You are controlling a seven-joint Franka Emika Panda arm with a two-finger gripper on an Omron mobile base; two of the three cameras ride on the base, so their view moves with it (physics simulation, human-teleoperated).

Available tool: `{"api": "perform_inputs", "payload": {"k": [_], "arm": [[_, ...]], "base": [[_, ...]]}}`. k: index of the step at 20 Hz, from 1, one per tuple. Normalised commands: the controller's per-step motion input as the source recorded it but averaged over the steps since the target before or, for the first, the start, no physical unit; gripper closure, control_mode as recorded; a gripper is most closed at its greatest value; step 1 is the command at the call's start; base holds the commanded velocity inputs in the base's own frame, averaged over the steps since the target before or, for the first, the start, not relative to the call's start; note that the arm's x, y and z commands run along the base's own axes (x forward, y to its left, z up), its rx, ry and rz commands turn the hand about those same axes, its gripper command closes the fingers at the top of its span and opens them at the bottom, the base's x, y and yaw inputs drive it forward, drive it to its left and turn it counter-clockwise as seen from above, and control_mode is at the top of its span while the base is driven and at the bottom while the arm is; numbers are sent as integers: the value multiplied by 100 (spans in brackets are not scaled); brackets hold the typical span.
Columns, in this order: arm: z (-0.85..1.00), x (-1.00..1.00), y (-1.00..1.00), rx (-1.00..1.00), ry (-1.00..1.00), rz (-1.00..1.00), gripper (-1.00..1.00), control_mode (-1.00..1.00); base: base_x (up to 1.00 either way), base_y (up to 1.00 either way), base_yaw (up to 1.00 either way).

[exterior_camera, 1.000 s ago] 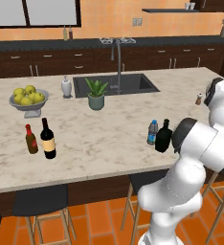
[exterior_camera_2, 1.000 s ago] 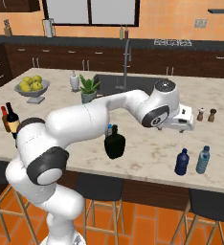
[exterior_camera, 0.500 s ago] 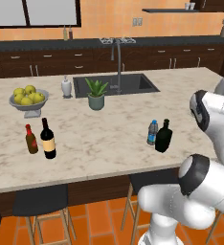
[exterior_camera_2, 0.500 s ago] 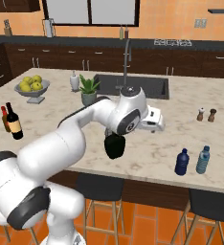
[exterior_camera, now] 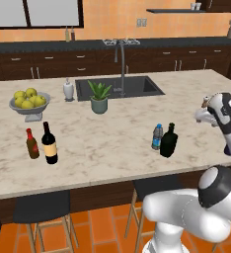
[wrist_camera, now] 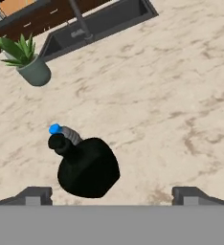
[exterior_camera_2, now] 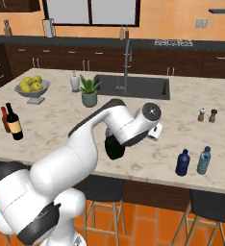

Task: Move the plastic bottles in the middle to the plastics group, and the glass bottles in the middle to the glass group.

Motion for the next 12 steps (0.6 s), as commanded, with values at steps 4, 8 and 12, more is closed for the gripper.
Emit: {"api": "perform_inputs", "payload": {"k": [4,8,12], "arm": [[6,7,0,2,0,19,-100,-100],[0,-13,2,0,-14,18,-100,-100],[0,-31,23,2,-27,20,-100,-100]], "base": [[0,0,0],[0,0,0],[0,0,0]]}}
